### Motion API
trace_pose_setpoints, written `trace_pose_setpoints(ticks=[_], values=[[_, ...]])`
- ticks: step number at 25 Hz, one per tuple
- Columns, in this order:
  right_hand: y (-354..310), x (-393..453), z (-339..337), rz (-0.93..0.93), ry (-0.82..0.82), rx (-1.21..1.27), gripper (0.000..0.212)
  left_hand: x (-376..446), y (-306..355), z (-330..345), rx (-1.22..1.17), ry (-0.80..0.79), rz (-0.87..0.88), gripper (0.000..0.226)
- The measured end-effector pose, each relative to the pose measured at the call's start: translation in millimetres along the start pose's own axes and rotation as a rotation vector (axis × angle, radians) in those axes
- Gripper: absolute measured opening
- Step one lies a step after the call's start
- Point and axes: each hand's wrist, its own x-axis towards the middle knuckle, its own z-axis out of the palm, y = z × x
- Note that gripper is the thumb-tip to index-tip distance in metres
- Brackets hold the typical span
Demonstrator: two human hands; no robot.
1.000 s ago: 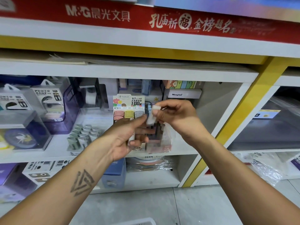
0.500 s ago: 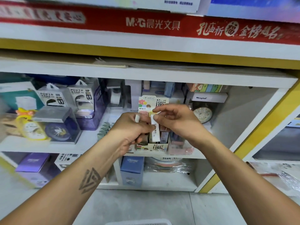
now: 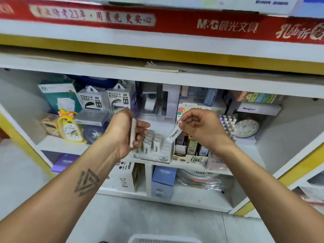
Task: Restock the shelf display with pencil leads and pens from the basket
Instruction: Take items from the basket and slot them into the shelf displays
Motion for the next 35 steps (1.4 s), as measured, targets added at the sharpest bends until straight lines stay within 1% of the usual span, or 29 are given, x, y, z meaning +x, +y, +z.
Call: trace_pose_setpoints(ticks=[2,5,7,10,12,14,16,17,19,22,27,29,32,35], values=[[-1.6,4.3,8.5,-0.007,-0.002,-0.025,0.008,-1.1,-1.5,-6.8,-0.014,0.01,0.016,0.032],[-2.9,7.7,21.5,0.014,-0.028,-0.021,0.009,1.5,-2.1,-17.2,0.023,0.064,0.101,0.026],[-2.1,9.4,28.5,0.036,-0.04,-0.015,0.009,2.7,-1.4,-25.1,0.04,0.064,0.132,0.022],[0.4,12.5,35.1,0.034,-0.043,-0.007,0.01,2.9,-1.8,-30.7,0.067,0.051,0.126,0.025],[2.4,13.6,40.4,0.021,-0.046,-0.026,0.01,3.7,-3.6,-30.0,0.082,0.05,0.091,0.027],[6.1,13.4,44.2,-0.055,-0.05,-0.207,0.009,3.4,-5.5,-27.7,0.097,0.036,0.058,0.024],[9.3,13.7,45.2,-0.188,-0.061,-0.473,0.008,2.5,-7.1,-25.7,0.124,0.024,0.059,0.019],[10.4,14.1,44.2,-0.247,-0.056,-0.566,0.008,1.5,-7.2,-24.2,0.141,0.026,0.068,0.017],[13.8,17.3,42.8,-0.31,-0.014,-0.634,0.01,-0.1,-6.8,-22.3,0.165,0.037,0.088,0.013],[19.6,22.5,46.6,-0.363,0.037,-0.633,0.009,-0.2,-6.4,-20.6,0.166,0.04,0.098,0.011],[27.5,27.8,62.7,-0.347,-0.052,-0.586,0.011,0.9,-8.1,-21.4,0.143,0.06,0.081,0.006],[29.8,30.7,65.9,-0.338,-0.084,-0.581,0.011,3.4,-8.7,-23.4,0.133,0.077,0.091,0.012],[30.7,33.9,69.2,-0.372,-0.09,-0.606,0.012,5.2,-9.4,-26.3,0.14,0.069,0.085,0.026],[32.6,35.2,72.2,-0.387,-0.091,-0.599,0.012,5.0,-9.7,-25.6,0.133,0.071,0.088,0.028]])
